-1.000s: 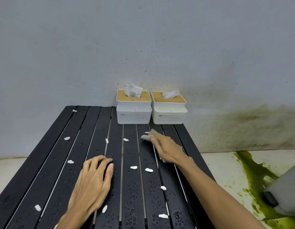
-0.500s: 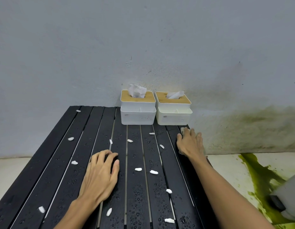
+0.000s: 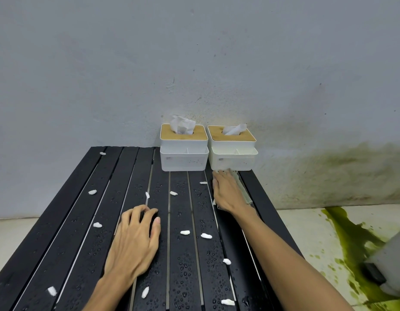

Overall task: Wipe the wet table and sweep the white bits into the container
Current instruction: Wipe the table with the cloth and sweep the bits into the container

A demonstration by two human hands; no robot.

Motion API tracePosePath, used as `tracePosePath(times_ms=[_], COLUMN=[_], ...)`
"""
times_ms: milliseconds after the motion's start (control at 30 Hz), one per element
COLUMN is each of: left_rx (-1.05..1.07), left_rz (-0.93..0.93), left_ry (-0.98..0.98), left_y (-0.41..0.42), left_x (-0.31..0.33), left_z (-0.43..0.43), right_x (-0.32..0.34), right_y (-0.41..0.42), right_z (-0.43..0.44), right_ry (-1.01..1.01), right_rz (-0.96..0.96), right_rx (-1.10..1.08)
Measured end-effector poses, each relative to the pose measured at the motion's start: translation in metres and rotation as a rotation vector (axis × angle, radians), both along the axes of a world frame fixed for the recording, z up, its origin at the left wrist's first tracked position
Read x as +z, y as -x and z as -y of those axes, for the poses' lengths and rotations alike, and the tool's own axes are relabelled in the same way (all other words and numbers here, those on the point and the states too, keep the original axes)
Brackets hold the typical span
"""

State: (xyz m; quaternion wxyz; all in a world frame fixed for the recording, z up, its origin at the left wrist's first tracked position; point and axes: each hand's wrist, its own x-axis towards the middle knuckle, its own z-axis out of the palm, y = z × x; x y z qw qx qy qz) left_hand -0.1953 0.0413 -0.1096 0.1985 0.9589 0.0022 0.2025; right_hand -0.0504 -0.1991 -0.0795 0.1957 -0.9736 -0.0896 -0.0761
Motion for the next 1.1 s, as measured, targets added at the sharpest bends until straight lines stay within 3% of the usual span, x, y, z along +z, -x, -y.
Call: tracePosePath(times_ms=[167,367,667,767,833,933,1000,1100], left_rx=[-0.006,-0.005,0.004,0.004,0.006,0.007,0.008,0.011], left_rz=[0.006,0.009,0.006,0.005,0.002,0.003,-0.001,0.0], left_ry=[0.016,0.014,0.027,0.031,0.032,0.022,0.017,0.013], left_y=[0.003,0.003,0.001,0.002,0.002,0.002,0.002,0.002], left_x=[0.005,0.005,0.005,0.005,0.006,0.006,0.005,0.004], left_z=[0.001,0.002,0.003,0.003,0.002,0.002,0.002,0.002], right_x=[0.001,-0.003,0.005,0.009,0.017,0.028,0.025,0.004], right_y=[0.014,0.001,0.032,0.053,0.067,0.071,0.055,0.027], right_z=[0.017,0.001,-0.043,-0.037,-0.027,-0.011,0.0,-0.001], right_ry=[0.058,0.016,-0.05,-0.177,-0.331,-0.626,-0.584,-0.348], right_rz=[-0.084,-0.069,-0.145,-0.127,-0.077,0.045,0.154,0.092], right_rx=[-0.128,-0.03,0.489,0.588,0.512,0.211,0.016,-0.035])
